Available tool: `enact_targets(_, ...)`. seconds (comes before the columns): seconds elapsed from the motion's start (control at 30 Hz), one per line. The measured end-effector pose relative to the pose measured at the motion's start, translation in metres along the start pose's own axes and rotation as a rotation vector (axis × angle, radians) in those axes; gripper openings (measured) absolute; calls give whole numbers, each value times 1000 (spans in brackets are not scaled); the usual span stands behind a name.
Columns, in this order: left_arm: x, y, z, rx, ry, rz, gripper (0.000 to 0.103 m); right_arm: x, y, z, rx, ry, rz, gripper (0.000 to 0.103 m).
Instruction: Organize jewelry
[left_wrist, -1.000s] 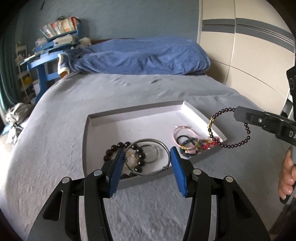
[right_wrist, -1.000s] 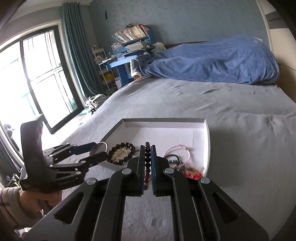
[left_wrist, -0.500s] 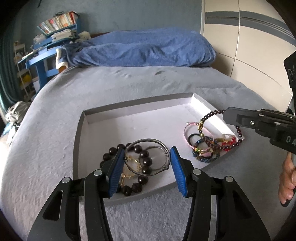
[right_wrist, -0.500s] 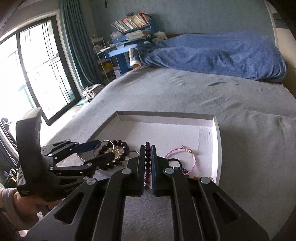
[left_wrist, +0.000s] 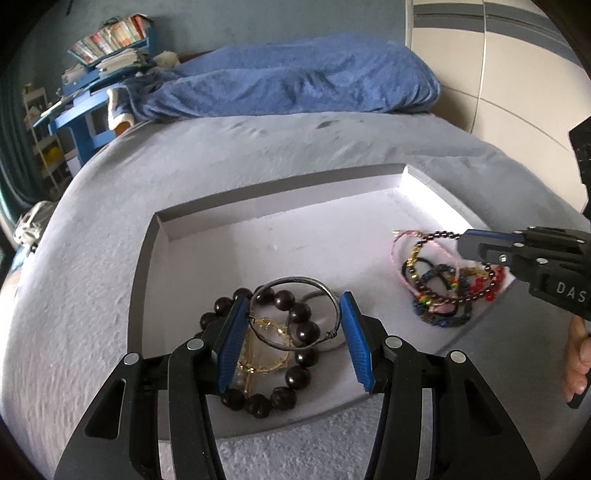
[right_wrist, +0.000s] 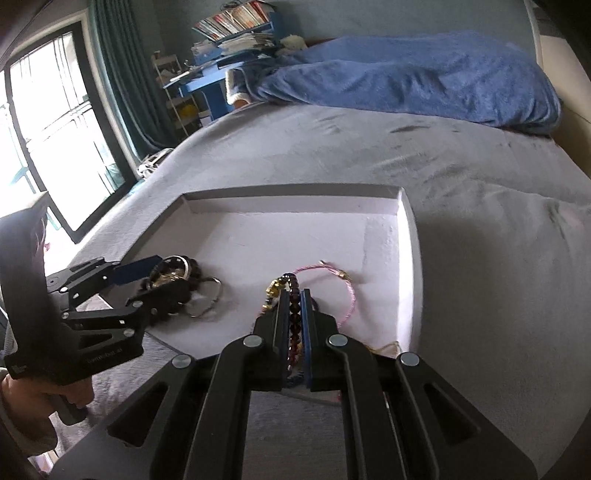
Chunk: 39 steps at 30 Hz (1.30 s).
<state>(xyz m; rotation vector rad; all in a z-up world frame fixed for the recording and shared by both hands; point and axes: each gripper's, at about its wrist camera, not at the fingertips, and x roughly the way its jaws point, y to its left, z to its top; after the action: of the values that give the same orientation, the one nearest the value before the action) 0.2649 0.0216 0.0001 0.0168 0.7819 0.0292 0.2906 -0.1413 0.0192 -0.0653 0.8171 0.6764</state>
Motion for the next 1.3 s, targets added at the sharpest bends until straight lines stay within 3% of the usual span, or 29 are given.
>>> enact_targets(0.1, 3, 2, -1, -11, 10, 2, 53, -1, -3, -3, 2, -5, -14, 7)
enact_targets(0.2, -1, 1, -2, -5, -4, 4, 65, -6, -3, -5, -11, -16, -22, 9)
enact_targets(0.27, -6, 0, -3, -4, -20, 5, 76, -11, -1, -6, -14, -34, -20, 25)
enact_targets(0.37, -17, -1, -6, -6, -54, -10, 81, -24, 4, -10, -34, -85, -12, 46)
enact_targets(0.53, -38, 0, -17, -54, -109, -4, 90, -40, 14, -20, -61, -127, -20, 59)
enact_targets(0.7, -57, -4, -31, -67, -163, -2, 93, -56, 21, -37, -55, -181, -11, 73)
enact_targets(0.77, -64, -6, -37, -70, -181, 5, 94, -62, 25, -44, -48, -200, -11, 83)
enact_targets(1.07, -91, -13, -61, -98, -242, 26, 96, -81, 33, -71, -22, -259, -15, 95)
enact_targets(1.3, -95, -10, -71, -113, -255, 27, 97, -81, 29, -83, 0, -276, -41, 97)
